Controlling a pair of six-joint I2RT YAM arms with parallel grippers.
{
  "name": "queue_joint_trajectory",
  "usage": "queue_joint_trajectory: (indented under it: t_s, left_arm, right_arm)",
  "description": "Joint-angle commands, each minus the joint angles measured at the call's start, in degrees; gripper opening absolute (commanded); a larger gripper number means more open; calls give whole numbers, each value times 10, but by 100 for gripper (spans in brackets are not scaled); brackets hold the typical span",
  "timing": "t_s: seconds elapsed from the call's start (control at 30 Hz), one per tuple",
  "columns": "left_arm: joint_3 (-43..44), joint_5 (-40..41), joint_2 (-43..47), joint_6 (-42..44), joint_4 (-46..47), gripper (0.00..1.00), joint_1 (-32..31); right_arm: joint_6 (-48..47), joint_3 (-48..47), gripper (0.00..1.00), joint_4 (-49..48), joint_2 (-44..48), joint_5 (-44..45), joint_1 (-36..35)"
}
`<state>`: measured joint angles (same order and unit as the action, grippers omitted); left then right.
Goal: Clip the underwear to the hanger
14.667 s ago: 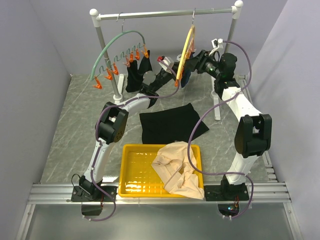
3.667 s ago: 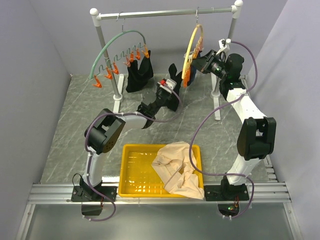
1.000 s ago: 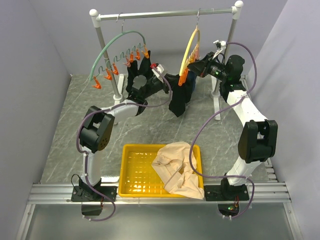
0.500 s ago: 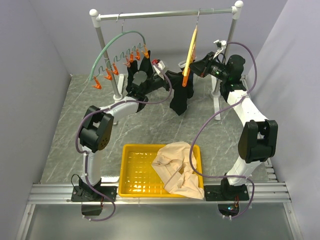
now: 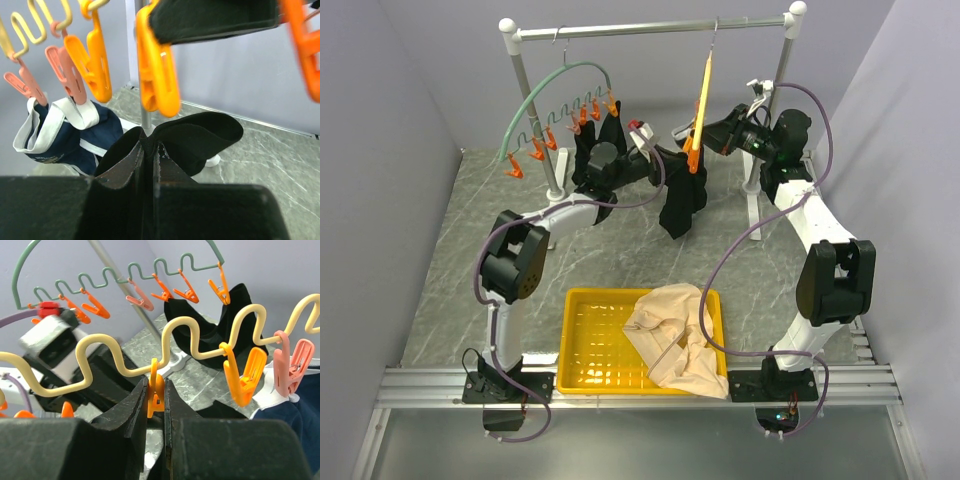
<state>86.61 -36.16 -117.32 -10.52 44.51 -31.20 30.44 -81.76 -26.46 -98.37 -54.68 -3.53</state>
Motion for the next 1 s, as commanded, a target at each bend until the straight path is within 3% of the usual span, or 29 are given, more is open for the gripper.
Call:
queue_joint_trajectory:
  t_s: [0.0,0.53,0.97]
  left_arm:
    - [40,-8,-16,-27,-6,0,8]
    - [77,-51,-31,-85,4,0,19]
    - [109,-60,-34,-100,-11,0,19]
  right_arm:
    - [5,-25,0,-18,9,-31,4]
    - [-109,-33,0,62,18,-25,1]
    - [-112,-38,0,68,15,-28,0]
